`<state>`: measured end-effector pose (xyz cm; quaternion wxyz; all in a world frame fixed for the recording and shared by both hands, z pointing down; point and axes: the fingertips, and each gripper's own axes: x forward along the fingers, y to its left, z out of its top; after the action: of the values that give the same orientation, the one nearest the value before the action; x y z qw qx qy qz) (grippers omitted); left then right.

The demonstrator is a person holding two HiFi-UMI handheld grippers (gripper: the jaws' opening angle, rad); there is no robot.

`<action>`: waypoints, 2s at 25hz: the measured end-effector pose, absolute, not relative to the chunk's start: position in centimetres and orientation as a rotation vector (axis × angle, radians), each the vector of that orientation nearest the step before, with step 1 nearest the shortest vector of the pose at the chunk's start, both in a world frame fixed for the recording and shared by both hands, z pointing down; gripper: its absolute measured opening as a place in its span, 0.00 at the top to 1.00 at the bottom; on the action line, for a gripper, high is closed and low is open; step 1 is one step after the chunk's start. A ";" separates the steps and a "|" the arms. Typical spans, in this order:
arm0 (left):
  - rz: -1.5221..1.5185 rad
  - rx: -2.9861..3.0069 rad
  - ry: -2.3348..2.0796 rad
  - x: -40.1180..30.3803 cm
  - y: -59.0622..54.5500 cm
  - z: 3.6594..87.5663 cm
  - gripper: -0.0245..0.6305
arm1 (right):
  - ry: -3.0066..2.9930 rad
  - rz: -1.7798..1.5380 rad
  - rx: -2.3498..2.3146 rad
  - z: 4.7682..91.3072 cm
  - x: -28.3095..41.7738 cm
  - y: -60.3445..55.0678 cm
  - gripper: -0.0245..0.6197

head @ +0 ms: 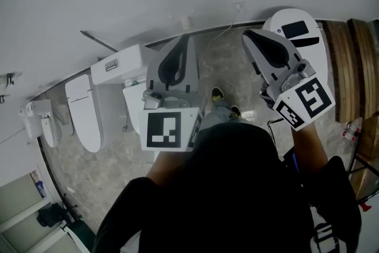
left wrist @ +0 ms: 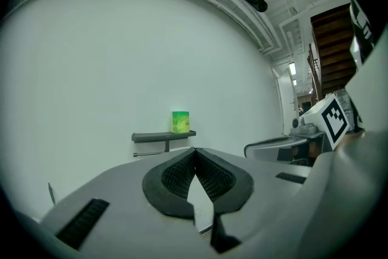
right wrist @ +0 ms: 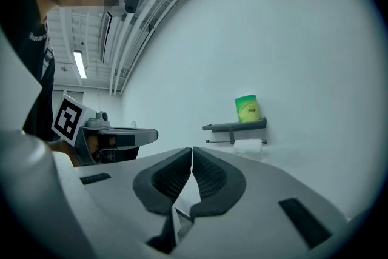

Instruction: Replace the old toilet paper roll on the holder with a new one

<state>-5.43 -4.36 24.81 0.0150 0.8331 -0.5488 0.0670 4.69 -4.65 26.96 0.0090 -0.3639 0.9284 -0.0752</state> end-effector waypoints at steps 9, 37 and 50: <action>0.175 2.594 -1.701 -9.3 -8.1 24.6 0.93 | 2.944 -0.136 -1.171 25.7 2.0 -8.8 0.93; 0.208 2.589 -1.658 -11.1 -16.3 26.5 0.93 | 2.942 -0.160 -1.274 27.0 2.3 -17.1 0.93; 0.297 2.606 -1.704 -6.5 -25.0 26.0 0.93 | 2.978 -0.039 -1.228 27.9 5.3 -25.6 0.93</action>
<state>-6.46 -24.97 26.04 0.0069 0.8332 -0.5447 0.0949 5.28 -25.59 27.90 -0.0398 -0.3809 0.9237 -0.0120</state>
